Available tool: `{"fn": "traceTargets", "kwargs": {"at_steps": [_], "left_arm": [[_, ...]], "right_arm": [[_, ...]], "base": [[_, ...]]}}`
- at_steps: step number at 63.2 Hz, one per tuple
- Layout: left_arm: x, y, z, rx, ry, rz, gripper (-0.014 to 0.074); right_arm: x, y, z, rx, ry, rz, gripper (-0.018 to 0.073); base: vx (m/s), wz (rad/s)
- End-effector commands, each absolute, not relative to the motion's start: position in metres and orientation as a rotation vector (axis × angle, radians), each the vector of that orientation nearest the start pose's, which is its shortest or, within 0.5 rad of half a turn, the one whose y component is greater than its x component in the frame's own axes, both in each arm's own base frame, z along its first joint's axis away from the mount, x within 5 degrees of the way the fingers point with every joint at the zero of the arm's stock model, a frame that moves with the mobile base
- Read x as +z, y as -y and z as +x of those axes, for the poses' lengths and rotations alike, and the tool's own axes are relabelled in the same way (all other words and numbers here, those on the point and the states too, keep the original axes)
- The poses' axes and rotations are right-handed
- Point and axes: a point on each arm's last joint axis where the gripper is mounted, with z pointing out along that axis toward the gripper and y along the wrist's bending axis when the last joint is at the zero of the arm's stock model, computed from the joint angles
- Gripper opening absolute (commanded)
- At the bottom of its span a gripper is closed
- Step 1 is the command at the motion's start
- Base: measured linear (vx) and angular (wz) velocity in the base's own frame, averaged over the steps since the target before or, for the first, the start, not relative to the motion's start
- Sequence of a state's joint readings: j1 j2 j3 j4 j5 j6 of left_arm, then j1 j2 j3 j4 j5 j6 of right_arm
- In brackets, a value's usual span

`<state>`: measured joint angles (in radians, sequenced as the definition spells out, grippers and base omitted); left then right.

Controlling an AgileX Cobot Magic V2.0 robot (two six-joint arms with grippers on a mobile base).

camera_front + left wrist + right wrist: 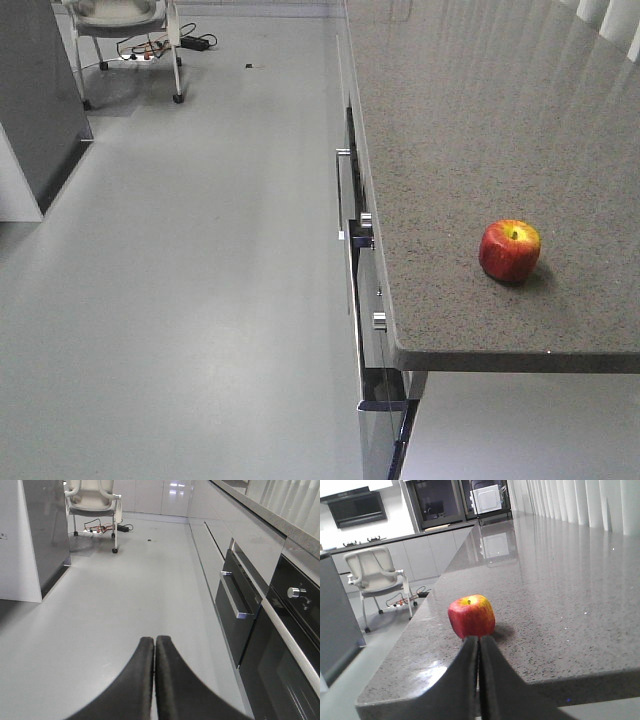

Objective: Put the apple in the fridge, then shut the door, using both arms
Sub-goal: 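Move the right gripper toward the red-yellow apple on the countertop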

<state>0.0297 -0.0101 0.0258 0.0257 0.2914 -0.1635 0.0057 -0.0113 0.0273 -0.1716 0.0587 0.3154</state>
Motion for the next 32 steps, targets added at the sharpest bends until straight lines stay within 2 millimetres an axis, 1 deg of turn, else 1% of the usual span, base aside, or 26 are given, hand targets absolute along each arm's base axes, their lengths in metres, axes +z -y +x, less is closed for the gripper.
{"fn": "traceTargets", "kwargs": {"at_steps": [1, 20, 26, 32], "left_arm": [[0.1790, -0.0021, 0.0553, -0.084, -1.714, -0.157, -0.0006], [0.1790, -0.0021, 0.0553, -0.082, -1.714, -0.156, -0.0006], [0.1776, -0.0029, 0.0551, -0.018, -1.733, -0.098, -0.0006], [0.1772, -0.0029, 0.0550, -0.013, -1.739, -0.091, -0.0006]], "right_arm": [[0.2016, -0.0002, 0.0557, 0.072, -1.484, 0.062, -0.0006], [0.2016, -0.0002, 0.0557, 0.070, -1.484, 0.060, -0.0006], [0.2016, -0.0002, 0.0557, 0.070, -1.484, 0.060, -0.0006], [0.2017, -0.0002, 0.0557, 0.071, -1.483, 0.060, -0.0006]], "base": [[0.00, 0.00], [0.00, 0.00], [0.00, 0.00], [0.00, 0.00]]}}
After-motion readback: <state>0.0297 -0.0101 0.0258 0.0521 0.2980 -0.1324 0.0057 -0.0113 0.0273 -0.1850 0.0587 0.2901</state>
